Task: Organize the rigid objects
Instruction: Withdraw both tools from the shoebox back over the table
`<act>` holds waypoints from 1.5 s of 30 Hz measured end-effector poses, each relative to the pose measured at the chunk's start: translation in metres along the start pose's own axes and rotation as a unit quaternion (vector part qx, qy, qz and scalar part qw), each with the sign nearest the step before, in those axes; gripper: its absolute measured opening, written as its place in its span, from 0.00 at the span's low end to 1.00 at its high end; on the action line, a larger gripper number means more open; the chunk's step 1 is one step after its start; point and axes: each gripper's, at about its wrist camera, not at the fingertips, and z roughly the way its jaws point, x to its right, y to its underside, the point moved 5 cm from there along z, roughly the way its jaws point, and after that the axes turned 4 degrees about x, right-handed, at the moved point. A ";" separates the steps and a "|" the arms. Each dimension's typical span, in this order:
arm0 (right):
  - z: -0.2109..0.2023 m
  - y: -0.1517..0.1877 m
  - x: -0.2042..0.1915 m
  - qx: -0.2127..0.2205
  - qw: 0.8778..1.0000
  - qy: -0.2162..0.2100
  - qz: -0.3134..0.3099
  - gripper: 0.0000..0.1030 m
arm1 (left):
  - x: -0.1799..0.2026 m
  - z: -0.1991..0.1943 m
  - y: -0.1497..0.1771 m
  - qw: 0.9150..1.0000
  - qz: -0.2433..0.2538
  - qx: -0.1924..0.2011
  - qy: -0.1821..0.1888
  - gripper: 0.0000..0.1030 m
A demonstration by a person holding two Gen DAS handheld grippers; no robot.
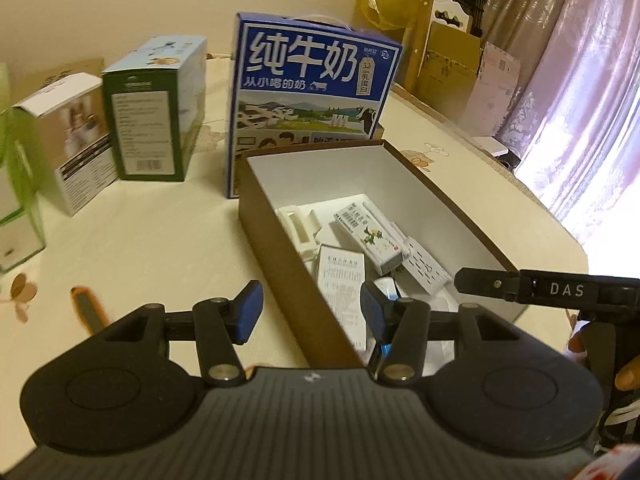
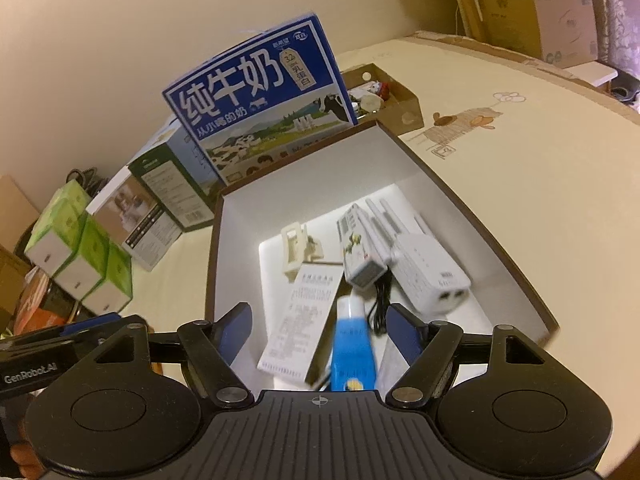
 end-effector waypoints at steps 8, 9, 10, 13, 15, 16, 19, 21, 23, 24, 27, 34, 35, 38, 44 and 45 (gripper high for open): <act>-0.028 0.025 -0.025 -0.004 1.000 -0.022 -0.009 0.69 | -0.013 -0.048 0.034 1.000 -0.027 0.001 -0.012 0.50; -0.030 0.029 -0.029 -0.007 1.000 -0.025 -0.011 0.70 | -0.015 -0.053 0.040 0.999 -0.029 0.000 -0.015 0.50; -0.031 0.034 -0.033 -0.011 0.999 -0.028 -0.012 0.69 | -0.018 -0.059 0.044 0.999 -0.031 -0.001 -0.017 0.50; -0.034 0.048 -0.045 -0.024 0.999 -0.032 -0.026 0.69 | -0.024 -0.074 0.057 0.999 -0.035 -0.004 -0.025 0.50; -0.035 0.057 -0.053 -0.033 0.998 -0.036 -0.035 0.69 | -0.028 -0.083 0.063 0.999 -0.038 -0.004 -0.031 0.50; -0.035 0.060 -0.057 -0.036 0.998 -0.039 -0.039 0.69 | -0.030 -0.087 0.067 0.999 -0.040 -0.004 -0.034 0.50; -0.037 0.070 -0.068 -0.044 0.997 -0.044 -0.055 0.70 | -0.036 -0.100 0.075 0.998 -0.046 -0.003 -0.039 0.50; -0.039 0.076 -0.076 -0.045 0.996 -0.046 -0.065 0.70 | -0.040 -0.106 0.080 0.998 -0.050 -0.003 -0.043 0.50; -0.040 0.081 -0.082 -0.049 0.995 -0.052 -0.070 0.70 | -0.042 -0.111 0.084 0.997 -0.053 -0.003 -0.049 0.50; -0.041 0.084 -0.085 -0.051 0.995 -0.053 -0.072 0.69 | -0.044 -0.114 0.087 0.997 -0.053 -0.002 -0.053 0.50; -0.042 0.092 -0.094 -0.057 0.993 -0.058 -0.083 0.70 | -0.048 -0.122 0.094 0.997 -0.056 0.000 -0.061 0.50; -0.044 0.115 -0.116 -0.074 0.989 -0.070 -0.110 0.70 | -0.059 -0.140 0.110 0.995 -0.064 0.000 -0.081 0.50; -0.043 0.118 -0.119 -0.076 0.988 -0.071 -0.113 0.69 | -0.061 -0.143 0.112 0.994 -0.066 0.000 -0.083 0.50; -0.043 0.129 -0.126 -0.085 0.986 -0.075 -0.121 0.69 | -0.066 -0.150 0.118 0.993 -0.069 0.002 -0.091 0.50; -0.041 0.149 -0.139 -0.100 0.982 -0.080 -0.140 0.69 | -0.077 -0.159 0.131 0.992 -0.070 -0.003 -0.108 0.50; -0.041 0.151 -0.141 -0.102 0.981 -0.080 -0.144 0.70 | -0.079 -0.160 0.134 0.992 -0.070 -0.004 -0.109 0.50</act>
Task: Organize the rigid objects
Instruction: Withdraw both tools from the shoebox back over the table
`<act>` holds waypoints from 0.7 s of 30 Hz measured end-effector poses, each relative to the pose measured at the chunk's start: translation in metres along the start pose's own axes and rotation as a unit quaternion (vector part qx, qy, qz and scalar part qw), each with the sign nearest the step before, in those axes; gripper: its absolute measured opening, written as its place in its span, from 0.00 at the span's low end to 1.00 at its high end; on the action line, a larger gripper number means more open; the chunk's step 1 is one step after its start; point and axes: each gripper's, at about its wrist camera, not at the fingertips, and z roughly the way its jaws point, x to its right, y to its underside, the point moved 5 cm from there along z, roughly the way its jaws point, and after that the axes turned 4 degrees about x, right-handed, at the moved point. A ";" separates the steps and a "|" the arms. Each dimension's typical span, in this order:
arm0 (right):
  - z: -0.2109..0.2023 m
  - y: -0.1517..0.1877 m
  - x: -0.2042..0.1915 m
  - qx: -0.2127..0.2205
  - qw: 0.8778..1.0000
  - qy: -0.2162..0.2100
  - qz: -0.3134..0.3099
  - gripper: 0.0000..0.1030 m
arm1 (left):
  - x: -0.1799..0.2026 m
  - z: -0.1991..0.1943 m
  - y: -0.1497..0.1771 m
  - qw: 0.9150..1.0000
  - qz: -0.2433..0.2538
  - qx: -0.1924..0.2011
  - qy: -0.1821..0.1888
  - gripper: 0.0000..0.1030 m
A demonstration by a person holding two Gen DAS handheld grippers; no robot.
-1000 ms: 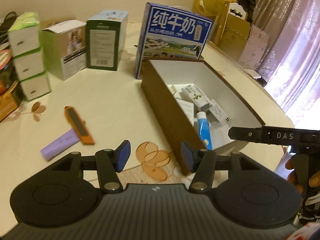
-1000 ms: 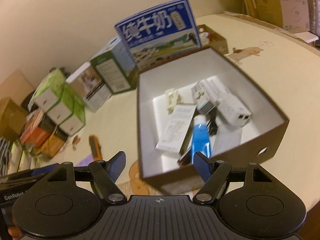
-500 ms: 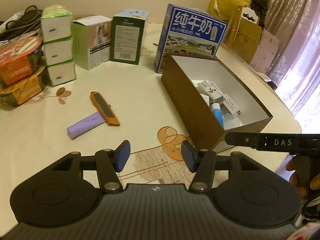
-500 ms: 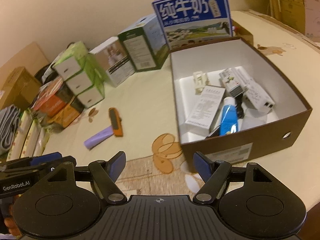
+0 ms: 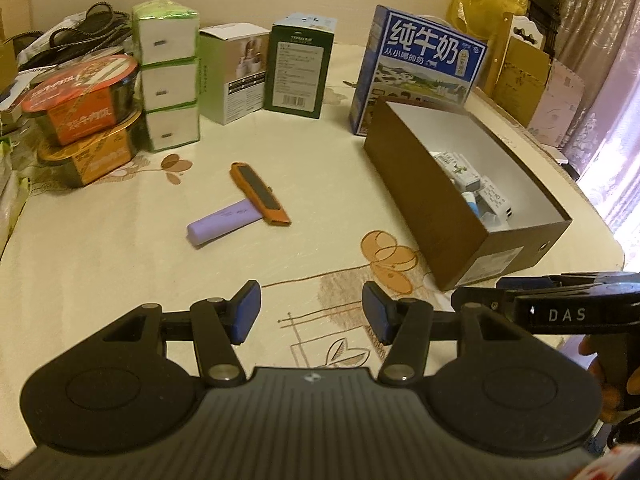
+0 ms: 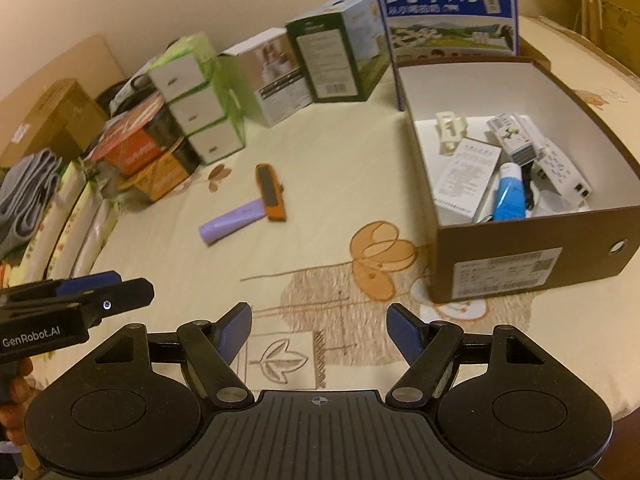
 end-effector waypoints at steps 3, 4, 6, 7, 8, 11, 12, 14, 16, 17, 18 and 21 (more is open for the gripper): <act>0.003 0.005 -0.007 -0.005 1.000 -0.002 -0.008 0.69 | -0.005 -0.002 0.007 1.000 0.002 -0.003 -0.007 0.50; 0.003 0.006 -0.009 -0.006 1.000 -0.002 -0.010 0.69 | -0.006 -0.002 0.009 1.000 0.003 -0.004 -0.010 0.50; 0.005 0.009 -0.012 -0.010 1.000 -0.002 -0.015 0.69 | -0.009 -0.003 0.013 1.000 0.003 -0.006 -0.015 0.50; 0.006 0.011 -0.013 -0.012 1.000 -0.003 -0.017 0.69 | -0.010 -0.004 0.015 1.000 0.002 -0.007 -0.016 0.51; 0.007 0.012 -0.015 -0.014 1.000 -0.004 -0.020 0.70 | -0.012 -0.004 0.016 1.000 0.002 -0.007 -0.017 0.51; 0.011 0.017 -0.020 -0.020 0.999 -0.006 -0.025 0.69 | -0.016 -0.005 0.021 1.000 0.003 -0.009 -0.025 0.51; 0.012 0.018 -0.021 -0.022 0.999 -0.007 -0.026 0.69 | -0.017 -0.005 0.022 1.000 0.003 -0.010 -0.027 0.51; 0.015 0.021 -0.024 -0.026 0.999 -0.008 -0.029 0.69 | -0.020 -0.004 0.023 0.999 0.002 -0.012 -0.031 0.51; 0.018 0.023 -0.028 -0.028 0.999 -0.008 -0.033 0.69 | -0.021 -0.003 0.024 0.999 0.002 -0.013 -0.034 0.51; 0.019 0.024 -0.030 -0.030 0.999 -0.009 -0.035 0.69 | -0.022 -0.003 0.024 0.999 0.001 -0.013 -0.034 0.51; 0.021 0.026 -0.031 -0.032 0.999 -0.010 -0.038 0.69 | -0.022 -0.002 0.025 0.999 0.001 -0.014 -0.035 0.51; 0.025 0.029 -0.034 -0.037 0.998 -0.013 -0.042 0.70 | -0.024 -0.001 0.026 0.999 0.000 -0.016 -0.036 0.51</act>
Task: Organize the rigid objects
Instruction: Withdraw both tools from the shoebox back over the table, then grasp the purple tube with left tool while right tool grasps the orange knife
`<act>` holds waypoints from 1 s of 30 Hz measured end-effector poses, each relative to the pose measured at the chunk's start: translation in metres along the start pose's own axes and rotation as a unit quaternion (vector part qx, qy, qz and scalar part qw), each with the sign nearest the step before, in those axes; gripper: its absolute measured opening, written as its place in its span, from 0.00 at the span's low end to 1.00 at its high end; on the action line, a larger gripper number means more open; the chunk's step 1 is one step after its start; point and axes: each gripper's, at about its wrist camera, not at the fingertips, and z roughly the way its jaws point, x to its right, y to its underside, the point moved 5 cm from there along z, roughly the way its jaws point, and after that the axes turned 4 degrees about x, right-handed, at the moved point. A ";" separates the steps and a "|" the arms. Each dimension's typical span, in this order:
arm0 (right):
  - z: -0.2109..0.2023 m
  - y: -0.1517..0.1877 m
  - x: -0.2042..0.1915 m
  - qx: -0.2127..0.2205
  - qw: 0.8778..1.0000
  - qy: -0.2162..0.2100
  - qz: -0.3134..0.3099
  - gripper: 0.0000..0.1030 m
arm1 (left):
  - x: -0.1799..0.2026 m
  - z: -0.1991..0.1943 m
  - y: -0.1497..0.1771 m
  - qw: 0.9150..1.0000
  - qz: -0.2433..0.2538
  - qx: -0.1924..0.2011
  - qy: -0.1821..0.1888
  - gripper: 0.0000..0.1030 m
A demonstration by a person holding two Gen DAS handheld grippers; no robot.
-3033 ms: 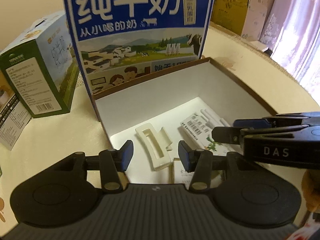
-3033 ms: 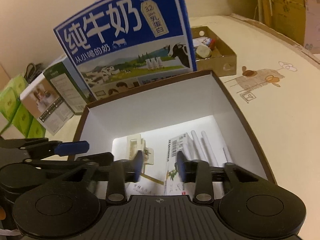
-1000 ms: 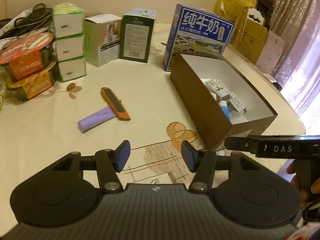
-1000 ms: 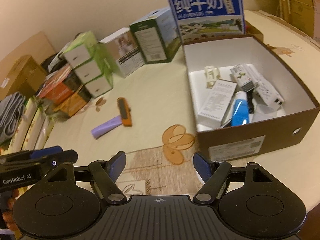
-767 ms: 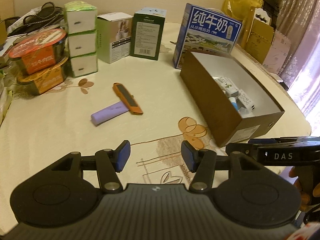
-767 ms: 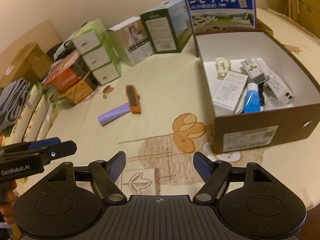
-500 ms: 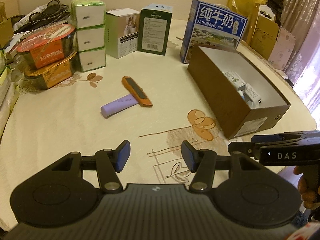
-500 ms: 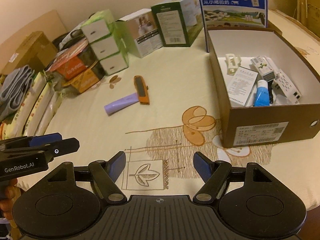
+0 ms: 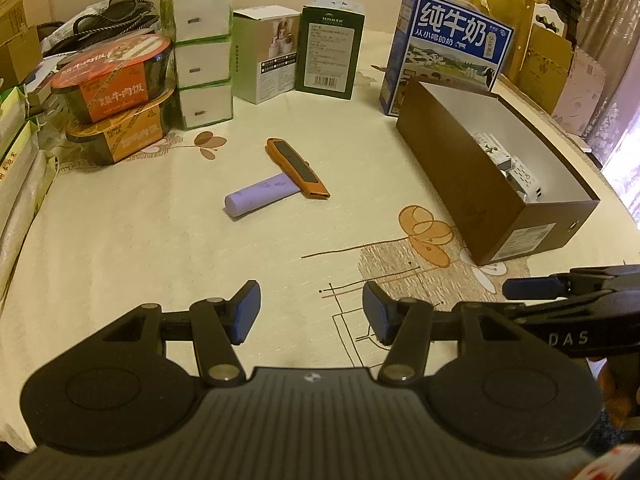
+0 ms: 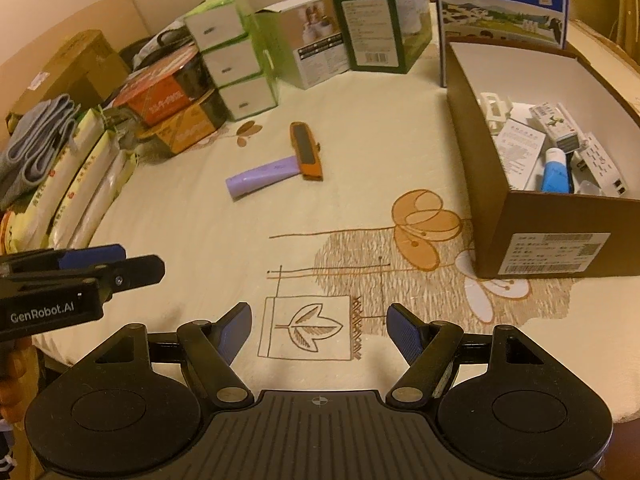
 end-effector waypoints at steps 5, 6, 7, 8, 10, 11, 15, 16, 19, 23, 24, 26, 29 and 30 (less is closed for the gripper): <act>0.010 0.004 -0.005 -0.009 1.000 -0.004 -0.006 0.69 | -0.002 0.006 0.004 1.000 0.000 -0.006 -0.006 0.51; 0.013 0.004 -0.005 -0.011 1.000 -0.004 -0.007 0.69 | -0.003 0.008 0.004 1.000 -0.001 -0.008 -0.006 0.51; 0.015 0.005 -0.006 -0.014 1.000 -0.004 -0.008 0.69 | -0.004 0.010 0.005 1.000 -0.002 -0.010 -0.006 0.51; 0.018 0.005 -0.006 -0.015 1.000 -0.004 -0.009 0.69 | -0.005 0.013 0.006 1.000 -0.002 -0.012 -0.007 0.51; 0.025 0.006 -0.006 -0.019 1.000 -0.003 -0.012 0.69 | -0.007 0.018 0.007 1.000 -0.001 -0.017 -0.009 0.51; 0.028 0.006 -0.006 -0.021 1.000 -0.003 -0.015 0.69 | -0.009 0.020 0.008 1.000 -0.001 -0.020 -0.010 0.51; 0.042 0.004 -0.005 -0.025 0.999 0.000 -0.025 0.69 | -0.015 0.034 0.010 0.999 0.007 -0.025 -0.019 0.51; 0.047 0.003 -0.005 -0.026 0.999 0.000 -0.026 0.69 | -0.017 0.038 0.009 0.999 0.010 -0.025 -0.021 0.51; 0.059 -0.002 -0.002 -0.025 0.999 0.004 -0.032 0.69 | -0.023 0.051 0.007 0.999 0.017 -0.024 -0.025 0.51; 0.076 -0.012 0.002 -0.018 0.999 0.007 -0.037 0.69 | -0.032 0.069 0.000 0.999 0.035 -0.018 -0.027 0.51; 0.080 -0.015 0.003 -0.017 0.999 0.008 -0.037 0.69 | -0.034 0.074 -0.002 0.999 0.040 -0.018 -0.027 0.51; 0.090 -0.021 0.005 -0.013 0.999 0.011 -0.038 0.69 | -0.037 0.086 -0.006 0.998 0.052 -0.018 -0.028 0.51; 0.107 -0.031 0.008 -0.007 0.999 0.014 -0.042 0.69 | -0.039 0.104 -0.012 0.997 0.073 -0.014 -0.025 0.51; 0.112 -0.033 0.009 -0.005 0.999 0.016 -0.044 0.69 | -0.040 0.109 -0.015 0.997 0.080 -0.012 -0.022 0.51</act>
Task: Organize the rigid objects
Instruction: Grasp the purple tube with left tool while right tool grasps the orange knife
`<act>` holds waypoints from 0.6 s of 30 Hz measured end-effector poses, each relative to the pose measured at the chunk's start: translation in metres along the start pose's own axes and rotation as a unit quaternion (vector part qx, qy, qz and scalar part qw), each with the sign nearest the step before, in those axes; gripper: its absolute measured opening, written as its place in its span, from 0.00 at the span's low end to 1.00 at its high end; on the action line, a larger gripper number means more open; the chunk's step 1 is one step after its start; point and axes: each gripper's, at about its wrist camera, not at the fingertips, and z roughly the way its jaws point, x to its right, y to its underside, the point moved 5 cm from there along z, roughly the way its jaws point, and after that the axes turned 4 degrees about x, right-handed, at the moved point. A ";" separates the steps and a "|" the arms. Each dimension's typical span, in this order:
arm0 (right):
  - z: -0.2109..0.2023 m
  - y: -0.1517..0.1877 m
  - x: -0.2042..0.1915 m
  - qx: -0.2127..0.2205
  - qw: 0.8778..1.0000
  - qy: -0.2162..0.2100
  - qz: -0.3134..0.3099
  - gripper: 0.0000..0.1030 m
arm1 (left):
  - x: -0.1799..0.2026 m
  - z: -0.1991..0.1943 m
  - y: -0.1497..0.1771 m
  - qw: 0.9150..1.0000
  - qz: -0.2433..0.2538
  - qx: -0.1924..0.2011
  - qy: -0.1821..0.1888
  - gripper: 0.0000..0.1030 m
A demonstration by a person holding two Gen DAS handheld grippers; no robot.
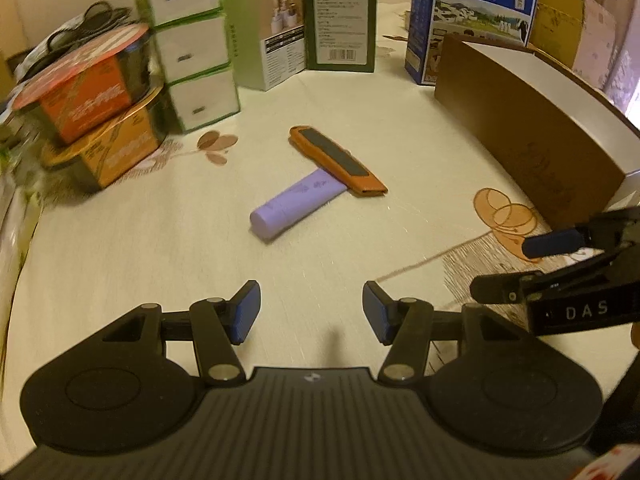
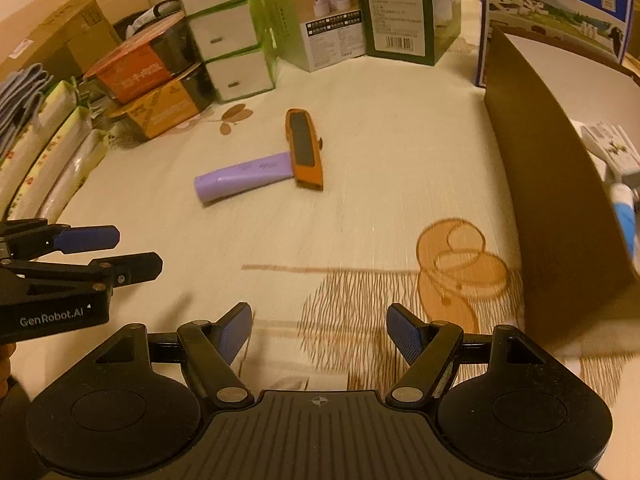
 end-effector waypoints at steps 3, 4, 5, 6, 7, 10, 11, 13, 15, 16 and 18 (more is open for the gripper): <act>0.016 -0.009 0.003 0.009 1.000 0.005 -0.008 0.69 | -0.002 0.018 -0.010 1.000 0.018 0.005 0.008 0.51; 0.021 -0.013 0.003 0.013 1.000 0.007 -0.012 0.69 | -0.003 0.025 -0.014 1.000 0.026 0.009 0.011 0.51; 0.026 -0.016 0.004 0.017 1.000 0.009 -0.015 0.69 | -0.004 0.032 -0.018 0.999 0.033 0.011 0.013 0.51; 0.032 -0.021 0.005 0.023 0.999 0.011 -0.019 0.69 | -0.005 0.039 -0.022 0.999 0.040 0.012 0.012 0.51; 0.037 -0.025 0.005 0.027 0.999 0.012 -0.024 0.69 | -0.007 0.046 -0.026 0.999 0.046 0.013 0.011 0.51; 0.053 -0.039 0.007 0.042 0.998 0.012 -0.035 0.69 | -0.013 0.067 -0.037 0.998 0.061 0.016 0.008 0.51; 0.058 -0.043 0.007 0.045 0.998 0.011 -0.038 0.69 | -0.015 0.074 -0.040 0.998 0.065 0.015 0.008 0.51; 0.067 -0.050 0.006 0.052 0.998 0.008 -0.046 0.69 | -0.018 0.087 -0.043 0.997 0.075 0.012 0.006 0.51; 0.077 -0.056 0.005 0.054 0.997 0.007 -0.054 0.68 | -0.020 0.100 -0.045 0.996 0.088 0.005 0.002 0.51; 0.083 -0.059 0.005 0.056 0.997 0.005 -0.058 0.67 | -0.021 0.106 -0.045 0.995 0.095 0.003 0.003 0.51; 0.092 -0.063 0.003 0.056 0.996 0.002 -0.066 0.62 | -0.022 0.113 -0.044 0.995 0.103 0.000 0.005 0.50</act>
